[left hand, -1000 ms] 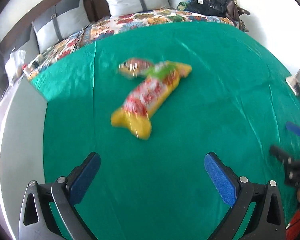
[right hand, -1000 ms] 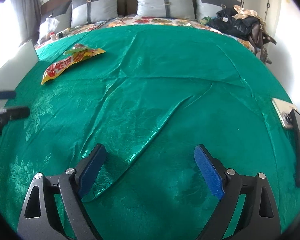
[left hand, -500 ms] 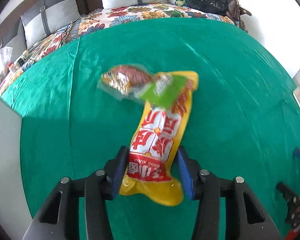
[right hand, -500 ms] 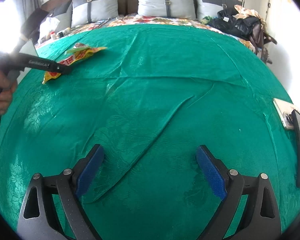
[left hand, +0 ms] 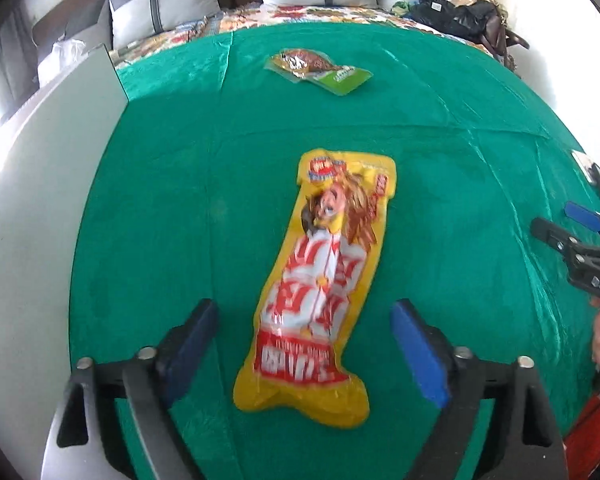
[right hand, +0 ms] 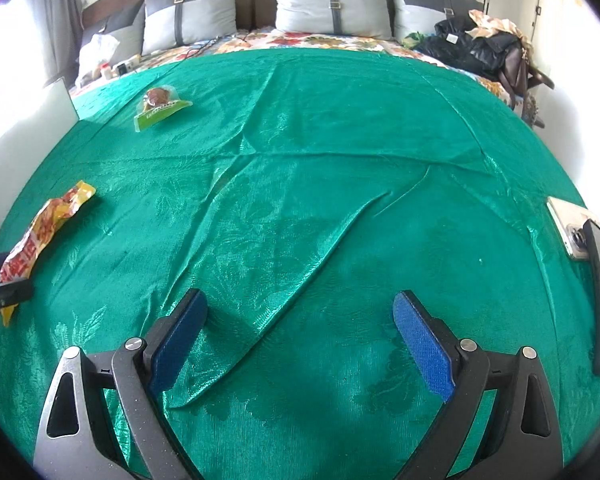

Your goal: Organize snacks

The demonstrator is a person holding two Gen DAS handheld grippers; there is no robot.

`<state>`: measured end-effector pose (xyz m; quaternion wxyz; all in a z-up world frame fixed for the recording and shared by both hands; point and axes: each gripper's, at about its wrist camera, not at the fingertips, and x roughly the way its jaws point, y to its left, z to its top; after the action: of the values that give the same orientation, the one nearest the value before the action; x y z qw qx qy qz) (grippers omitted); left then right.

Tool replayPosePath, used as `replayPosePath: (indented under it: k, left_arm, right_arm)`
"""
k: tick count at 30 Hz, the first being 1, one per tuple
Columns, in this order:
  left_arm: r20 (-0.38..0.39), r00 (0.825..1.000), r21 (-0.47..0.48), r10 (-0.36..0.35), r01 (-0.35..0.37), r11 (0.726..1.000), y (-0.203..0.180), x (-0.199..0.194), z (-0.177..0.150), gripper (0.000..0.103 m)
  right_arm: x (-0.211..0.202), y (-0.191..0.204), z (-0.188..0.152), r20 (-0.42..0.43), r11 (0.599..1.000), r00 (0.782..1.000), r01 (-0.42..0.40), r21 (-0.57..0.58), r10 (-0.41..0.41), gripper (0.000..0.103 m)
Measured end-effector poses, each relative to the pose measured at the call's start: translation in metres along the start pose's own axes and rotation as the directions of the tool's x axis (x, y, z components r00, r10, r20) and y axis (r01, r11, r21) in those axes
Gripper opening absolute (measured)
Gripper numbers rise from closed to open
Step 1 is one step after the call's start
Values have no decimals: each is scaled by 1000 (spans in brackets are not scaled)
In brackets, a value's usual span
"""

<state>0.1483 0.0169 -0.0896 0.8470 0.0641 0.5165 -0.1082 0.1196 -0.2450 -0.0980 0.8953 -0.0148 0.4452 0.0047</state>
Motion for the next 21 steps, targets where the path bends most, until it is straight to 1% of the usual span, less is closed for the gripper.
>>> replayPosePath:
  k: [1, 3, 6, 8, 9, 10, 11, 14, 21]
  left_arm:
    - [8, 1000, 14, 26, -26, 1000, 0, 5, 4, 92]
    - [42, 997, -6, 58, -58, 998, 7, 11, 12, 95]
    - [57, 997, -78, 57, -52, 996, 26, 17, 18, 95]
    - [75, 995, -100, 73, -65, 993, 39, 21, 21, 99]
    - [83, 992, -106, 90, -81, 991, 44, 22, 22, 103]
    - [96, 992, -114, 87, -76, 991, 48, 23, 21, 103]
    - [107, 992, -132, 69, -54, 990, 54, 24, 20, 103]
    - [121, 989, -148, 84, -66, 987, 58, 26, 20, 103]
    - [123, 989, -150, 82, -63, 987, 59, 27, 21, 103]
  right_arm:
    - [0, 0, 0, 0, 1000, 1000, 0, 0, 0, 96]
    - [0, 0, 0, 0, 1000, 1000, 0, 0, 0, 96]
    - [0, 0, 0, 0, 1000, 1000, 0, 0, 0, 96]
    - [0, 0, 0, 0, 1000, 1000, 0, 0, 0, 96]
    - [0, 0, 0, 0, 1000, 1000, 0, 0, 0, 96]
    - [0, 0, 0, 0, 1000, 1000, -1, 0, 1, 96]
    - [0, 0, 0, 0, 1000, 1000, -1, 0, 1, 96]
    - [0, 0, 0, 0, 1000, 1000, -1, 0, 1, 96]
    - [1, 1, 0, -3, 1000, 1000, -4, -4, 4, 98]
